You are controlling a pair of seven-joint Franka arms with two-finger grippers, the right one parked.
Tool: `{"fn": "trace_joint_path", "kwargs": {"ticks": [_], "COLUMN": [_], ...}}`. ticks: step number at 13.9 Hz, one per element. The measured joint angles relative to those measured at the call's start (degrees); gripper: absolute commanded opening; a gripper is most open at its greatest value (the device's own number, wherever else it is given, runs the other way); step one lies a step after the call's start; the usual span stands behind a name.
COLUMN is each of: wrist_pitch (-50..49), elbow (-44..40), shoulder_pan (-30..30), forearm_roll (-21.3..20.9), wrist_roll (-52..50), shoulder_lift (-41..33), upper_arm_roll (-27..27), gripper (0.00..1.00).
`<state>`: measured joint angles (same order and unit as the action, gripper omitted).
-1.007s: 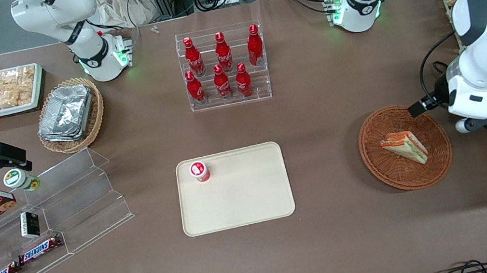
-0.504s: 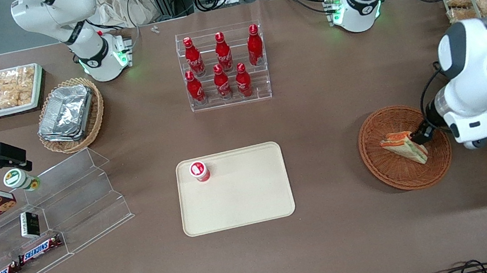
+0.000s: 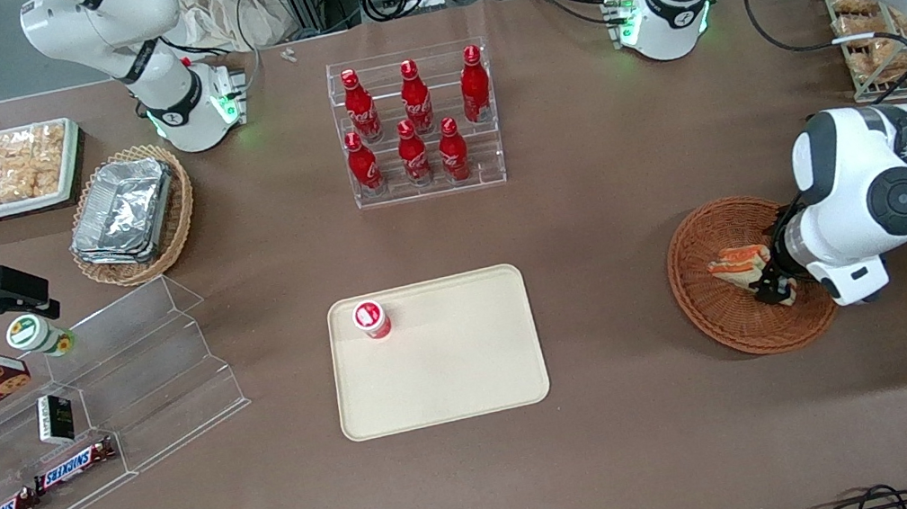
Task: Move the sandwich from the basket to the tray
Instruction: 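Lower the open left gripper around the sandwich and close it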
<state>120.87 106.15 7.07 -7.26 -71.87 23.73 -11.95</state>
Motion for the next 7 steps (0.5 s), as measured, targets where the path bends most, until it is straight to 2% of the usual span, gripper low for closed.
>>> {"fn": "trace_joint_path", "kwargs": {"ticks": [7], "wrist_pitch": [4.03], "elbow": [3.47], "shoulder_pan": [0.03], "forearm_roll": [-0.03], "wrist_roll": [-0.24], "shoulder_lift": [0.12], "upper_arm_roll": [1.48], "gripper": [1.00]}}
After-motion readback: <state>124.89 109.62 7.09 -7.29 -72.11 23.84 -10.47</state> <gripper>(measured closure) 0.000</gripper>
